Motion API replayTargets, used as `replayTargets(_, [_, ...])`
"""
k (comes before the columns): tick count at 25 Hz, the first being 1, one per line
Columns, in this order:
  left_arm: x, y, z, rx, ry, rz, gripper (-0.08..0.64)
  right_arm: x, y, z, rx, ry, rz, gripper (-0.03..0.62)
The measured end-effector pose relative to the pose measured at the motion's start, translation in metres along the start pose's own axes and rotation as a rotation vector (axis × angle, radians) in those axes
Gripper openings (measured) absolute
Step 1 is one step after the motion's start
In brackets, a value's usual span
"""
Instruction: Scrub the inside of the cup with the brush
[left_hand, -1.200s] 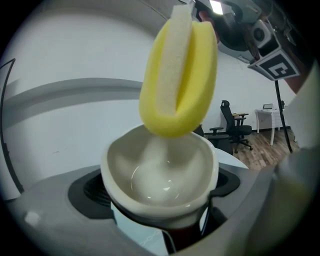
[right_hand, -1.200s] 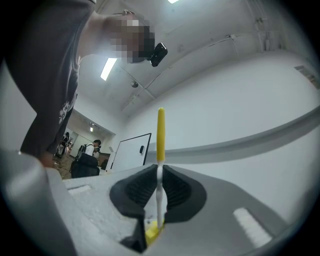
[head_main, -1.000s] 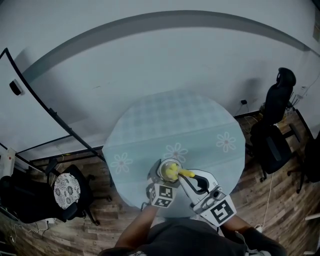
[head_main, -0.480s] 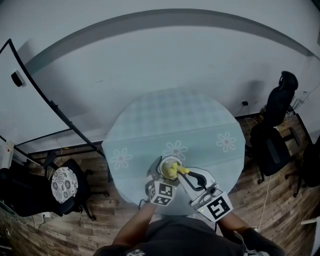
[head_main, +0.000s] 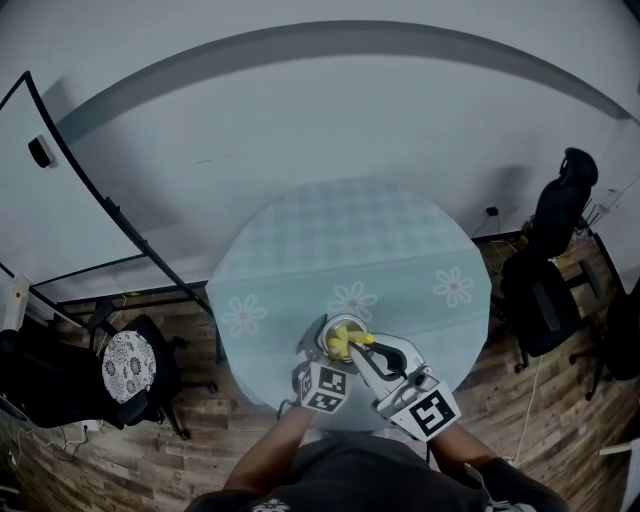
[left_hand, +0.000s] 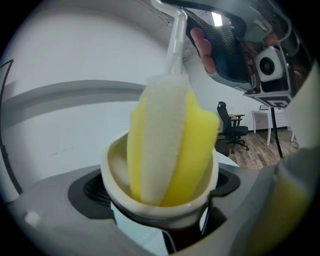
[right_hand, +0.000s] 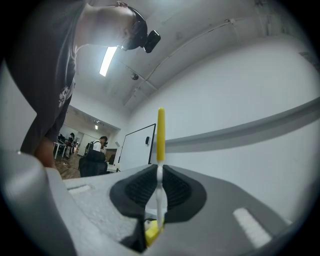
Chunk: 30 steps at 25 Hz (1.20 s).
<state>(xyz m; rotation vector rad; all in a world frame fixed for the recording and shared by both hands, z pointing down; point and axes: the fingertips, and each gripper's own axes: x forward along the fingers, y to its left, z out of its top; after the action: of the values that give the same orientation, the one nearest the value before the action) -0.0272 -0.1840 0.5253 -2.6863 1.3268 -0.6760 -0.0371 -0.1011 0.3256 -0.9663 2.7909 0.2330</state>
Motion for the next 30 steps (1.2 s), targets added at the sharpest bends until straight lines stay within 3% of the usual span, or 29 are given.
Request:
replayTargets(6, [-0.002, -0.01, -0.002, 0.008, 0.006, -0.019, 0.561, 0.003, -0.006, 0.002, -0.006, -0.022, -0.019, 0.035])
replayTargets(19, [-0.003, -0.005, -0.003, -0.011, 0.015, -0.005, 0.562, -0.007, -0.007, -0.003, -0.091, 0.032, -0.061, 0.035])
replayTargets(30, [-0.004, -0.002, -0.003, -0.021, 0.01, 0.002, 0.563, -0.008, 0.005, -0.008, -0.006, 0.052, -0.018, 0.035])
